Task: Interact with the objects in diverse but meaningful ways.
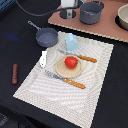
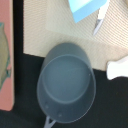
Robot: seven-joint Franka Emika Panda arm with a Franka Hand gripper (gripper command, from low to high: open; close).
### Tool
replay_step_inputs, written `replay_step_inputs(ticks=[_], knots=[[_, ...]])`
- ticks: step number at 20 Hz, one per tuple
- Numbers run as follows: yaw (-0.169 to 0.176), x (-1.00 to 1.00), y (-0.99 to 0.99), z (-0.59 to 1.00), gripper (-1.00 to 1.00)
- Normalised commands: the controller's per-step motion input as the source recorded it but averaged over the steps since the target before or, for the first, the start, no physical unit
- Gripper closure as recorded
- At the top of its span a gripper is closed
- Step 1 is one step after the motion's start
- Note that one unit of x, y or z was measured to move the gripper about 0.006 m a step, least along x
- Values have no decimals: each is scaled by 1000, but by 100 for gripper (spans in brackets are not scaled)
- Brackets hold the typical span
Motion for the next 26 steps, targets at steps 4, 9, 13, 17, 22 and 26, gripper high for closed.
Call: replay_step_inputs(ticks=[4, 9, 13, 17, 22, 26], knots=[[55, 336, -54, -135, -100], [21, 185, 2, -149, -100], [34, 158, -7, -235, -100], [29, 250, -40, -234, -100], [45, 248, -2, -278, -100], [61, 136, -19, -324, -100]])
